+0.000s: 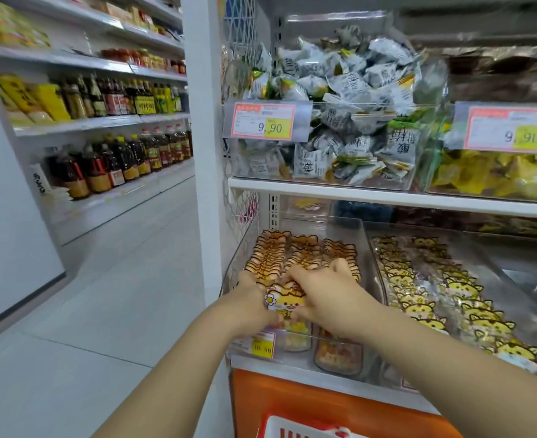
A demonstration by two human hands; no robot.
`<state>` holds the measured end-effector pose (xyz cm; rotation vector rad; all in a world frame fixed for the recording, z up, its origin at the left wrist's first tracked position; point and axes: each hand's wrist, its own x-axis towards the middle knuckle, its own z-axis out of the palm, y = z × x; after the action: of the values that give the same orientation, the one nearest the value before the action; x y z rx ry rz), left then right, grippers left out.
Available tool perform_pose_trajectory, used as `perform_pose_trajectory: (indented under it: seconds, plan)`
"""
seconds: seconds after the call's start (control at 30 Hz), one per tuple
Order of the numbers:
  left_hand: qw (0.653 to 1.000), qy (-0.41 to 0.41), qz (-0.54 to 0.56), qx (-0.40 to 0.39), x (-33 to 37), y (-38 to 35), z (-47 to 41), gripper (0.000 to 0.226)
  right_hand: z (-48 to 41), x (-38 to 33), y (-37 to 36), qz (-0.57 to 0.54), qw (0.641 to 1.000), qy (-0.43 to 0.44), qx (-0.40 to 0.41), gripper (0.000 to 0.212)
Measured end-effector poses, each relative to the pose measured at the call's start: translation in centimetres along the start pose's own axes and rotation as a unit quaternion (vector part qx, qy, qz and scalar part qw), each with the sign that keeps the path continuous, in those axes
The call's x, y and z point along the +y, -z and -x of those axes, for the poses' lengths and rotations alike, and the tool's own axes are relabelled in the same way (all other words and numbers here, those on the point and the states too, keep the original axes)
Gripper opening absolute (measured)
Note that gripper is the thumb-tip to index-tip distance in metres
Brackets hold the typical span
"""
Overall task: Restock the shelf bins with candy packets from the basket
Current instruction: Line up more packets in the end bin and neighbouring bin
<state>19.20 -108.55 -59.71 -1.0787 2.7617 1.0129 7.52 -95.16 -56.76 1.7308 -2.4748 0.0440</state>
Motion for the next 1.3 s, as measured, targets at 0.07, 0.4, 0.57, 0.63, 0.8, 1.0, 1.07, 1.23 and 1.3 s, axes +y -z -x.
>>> perform_pose_trajectory:
  seconds: [0.07,0.4,0.57,0.63,0.8,1.0,1.07,1.23,1.3]
  plan:
    - [0.999,0.006,-0.026,-0.027,0.3,-0.3,-0.3,0.085,0.1,0.4,-0.4,0.002,0.999,-0.007,-0.037,0.058]
    - [0.992,0.015,-0.113,-0.059,1.2,0.6,0.5,0.036,2.9,2.8,0.9,-0.053,0.997,-0.049,0.006,0.046]
    - [0.989,0.014,-0.141,-0.038,1.1,0.3,0.4,0.037,2.5,2.4,-0.1,-0.028,0.999,-0.017,-0.008,0.023]
    - [0.988,0.011,-0.152,-0.037,1.2,0.5,0.5,0.042,2.2,2.1,-0.2,-0.020,1.000,-0.011,-0.008,0.021]
    - [0.986,0.007,-0.158,-0.061,1.2,0.8,0.5,0.041,2.6,2.8,-0.9,0.016,0.999,-0.045,0.001,0.042]
    - [0.982,-0.007,-0.169,-0.087,2.4,0.7,0.1,0.037,3.8,2.3,-0.3,0.090,0.994,-0.057,-0.023,0.051]
    - [0.981,-0.005,-0.169,-0.094,2.6,0.3,-0.3,0.040,3.7,2.5,-0.5,0.086,0.994,-0.062,-0.023,0.054]
    - [0.983,0.010,-0.155,-0.101,2.6,0.0,-0.6,0.074,4.2,2.4,-0.4,0.106,0.990,-0.079,-0.057,0.067]
    - [0.982,0.012,-0.160,-0.102,2.7,0.3,-0.4,0.075,4.3,2.2,0.2,0.096,0.990,-0.067,-0.077,0.076]
